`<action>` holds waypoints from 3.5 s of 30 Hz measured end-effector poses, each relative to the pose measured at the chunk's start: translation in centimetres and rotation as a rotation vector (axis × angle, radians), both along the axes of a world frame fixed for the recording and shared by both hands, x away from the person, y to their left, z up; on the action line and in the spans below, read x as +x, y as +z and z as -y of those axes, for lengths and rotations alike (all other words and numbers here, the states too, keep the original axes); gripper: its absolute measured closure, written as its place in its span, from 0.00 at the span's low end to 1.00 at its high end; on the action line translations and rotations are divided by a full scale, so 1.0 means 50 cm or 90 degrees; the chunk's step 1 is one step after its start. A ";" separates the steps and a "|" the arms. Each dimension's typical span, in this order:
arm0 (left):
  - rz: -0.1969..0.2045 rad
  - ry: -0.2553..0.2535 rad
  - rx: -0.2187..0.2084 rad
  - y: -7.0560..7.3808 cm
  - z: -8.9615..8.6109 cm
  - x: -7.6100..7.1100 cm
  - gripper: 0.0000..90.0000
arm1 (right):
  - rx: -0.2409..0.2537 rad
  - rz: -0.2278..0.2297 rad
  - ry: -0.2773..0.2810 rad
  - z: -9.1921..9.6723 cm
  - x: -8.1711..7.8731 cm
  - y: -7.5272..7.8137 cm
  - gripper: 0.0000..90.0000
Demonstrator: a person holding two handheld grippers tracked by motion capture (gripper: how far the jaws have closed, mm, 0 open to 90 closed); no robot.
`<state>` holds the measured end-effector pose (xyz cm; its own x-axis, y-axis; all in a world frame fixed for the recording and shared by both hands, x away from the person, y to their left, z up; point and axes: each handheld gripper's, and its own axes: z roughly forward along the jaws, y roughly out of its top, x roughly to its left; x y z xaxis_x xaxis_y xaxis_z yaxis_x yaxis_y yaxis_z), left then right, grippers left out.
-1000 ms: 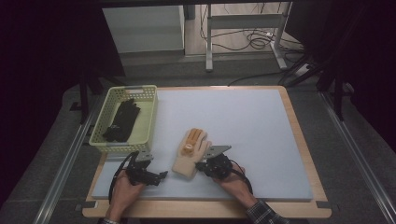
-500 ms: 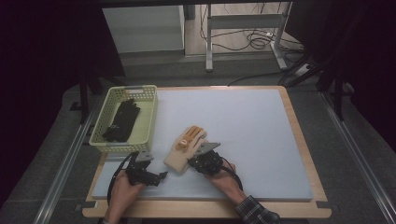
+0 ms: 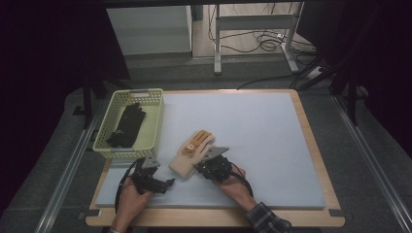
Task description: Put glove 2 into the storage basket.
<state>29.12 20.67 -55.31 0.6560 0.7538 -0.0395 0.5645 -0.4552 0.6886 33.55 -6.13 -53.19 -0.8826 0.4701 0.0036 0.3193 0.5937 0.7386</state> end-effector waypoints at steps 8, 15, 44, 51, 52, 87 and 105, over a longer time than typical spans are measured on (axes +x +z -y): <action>0.002 -0.002 0.000 0.000 -0.001 0.000 0.01 | 0.009 0.010 -0.036 0.068 0.004 0.034 0.68; 0.003 -0.002 -0.001 0.000 -0.001 0.000 0.01 | -0.004 0.030 -0.073 0.129 0.006 0.043 0.52; -0.003 -0.004 -0.005 0.000 0.001 0.001 0.00 | -0.030 0.021 -0.197 0.280 0.017 -0.004 0.22; -0.011 -0.021 -0.014 0.018 0.011 -0.003 0.00 | -0.031 0.023 -0.199 0.280 0.017 -0.005 0.21; -0.011 -0.021 -0.014 0.018 0.011 -0.003 0.00 | -0.031 0.023 -0.199 0.280 0.016 -0.005 0.21; -0.080 -0.045 0.040 0.057 0.185 0.157 0.00 | -0.030 0.021 -0.200 0.280 0.017 -0.005 0.21; -0.059 -0.008 0.044 0.051 0.192 0.146 0.51 | -0.030 0.021 -0.200 0.280 0.017 -0.005 0.21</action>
